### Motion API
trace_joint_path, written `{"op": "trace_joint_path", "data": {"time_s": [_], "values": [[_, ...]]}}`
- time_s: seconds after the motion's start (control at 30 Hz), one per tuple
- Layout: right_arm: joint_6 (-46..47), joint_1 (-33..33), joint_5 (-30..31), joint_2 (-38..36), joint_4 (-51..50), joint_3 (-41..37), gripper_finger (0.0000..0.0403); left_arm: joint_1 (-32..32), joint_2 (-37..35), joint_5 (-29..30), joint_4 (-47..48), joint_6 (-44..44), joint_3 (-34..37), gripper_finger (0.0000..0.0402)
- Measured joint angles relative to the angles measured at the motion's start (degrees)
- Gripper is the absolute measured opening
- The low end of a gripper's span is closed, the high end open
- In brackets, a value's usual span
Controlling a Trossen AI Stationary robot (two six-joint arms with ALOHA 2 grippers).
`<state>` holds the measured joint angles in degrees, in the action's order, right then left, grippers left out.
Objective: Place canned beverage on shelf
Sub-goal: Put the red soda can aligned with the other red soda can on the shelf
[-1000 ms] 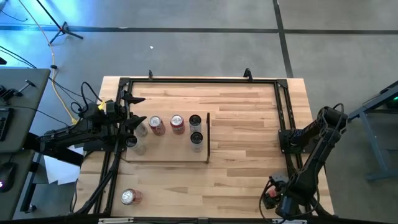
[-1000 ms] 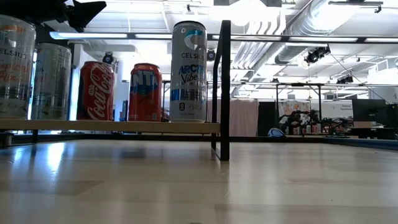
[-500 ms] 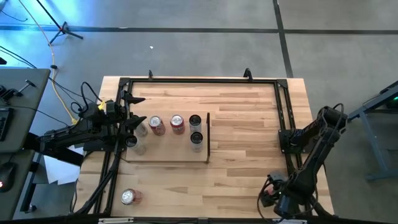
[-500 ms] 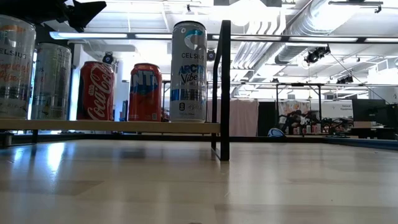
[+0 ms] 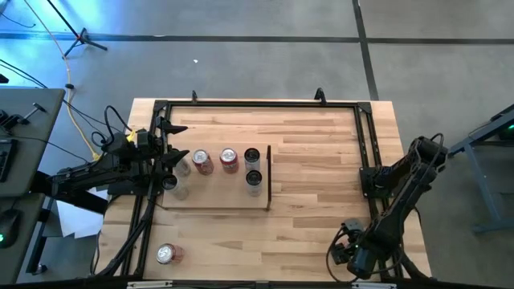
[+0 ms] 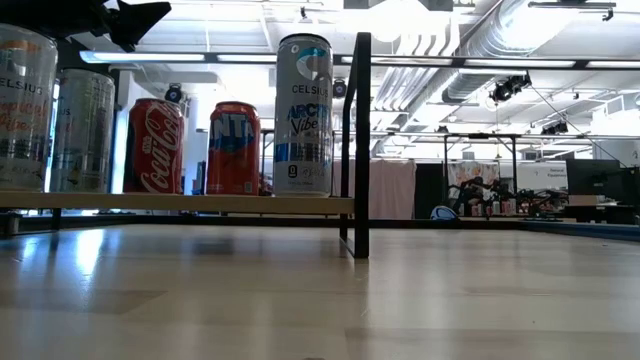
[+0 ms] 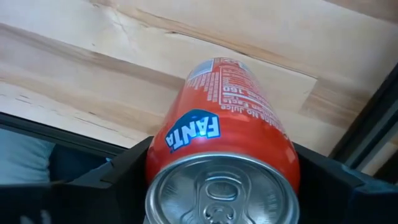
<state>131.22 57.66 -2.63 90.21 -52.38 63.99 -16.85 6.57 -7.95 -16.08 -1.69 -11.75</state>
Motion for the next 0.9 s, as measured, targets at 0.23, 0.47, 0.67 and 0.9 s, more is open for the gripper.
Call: {"op": "trace_joint_path", "data": {"time_s": [0.23, 0.47, 0.67, 0.9], "values": [[-2.5, -4.3, 4.3, 0.0, 4.5, 0.0, 0.0291, 0.0, 0.0, 0.0, 0.0, 0.0, 0.0, 0.0346], [-9.5, -10.4, 6.6, 0.6, 10.7, 0.0, 0.0291, 0.0, 0.0, 0.0, 0.0, 0.0, 0.0, 0.0346], [-17.0, -15.5, 2.9, 4.6, 12.8, 2.8, 0.0291, 0.0, 0.0, 0.0, 0.0, 0.0, 0.0, 0.0346], [-27.0, -20.5, 3.0, 12.9, 1.1, 16.9, 0.0291, 0.0, 0.0, 0.0, 0.0, 0.0, 0.0, 0.0346]]}}
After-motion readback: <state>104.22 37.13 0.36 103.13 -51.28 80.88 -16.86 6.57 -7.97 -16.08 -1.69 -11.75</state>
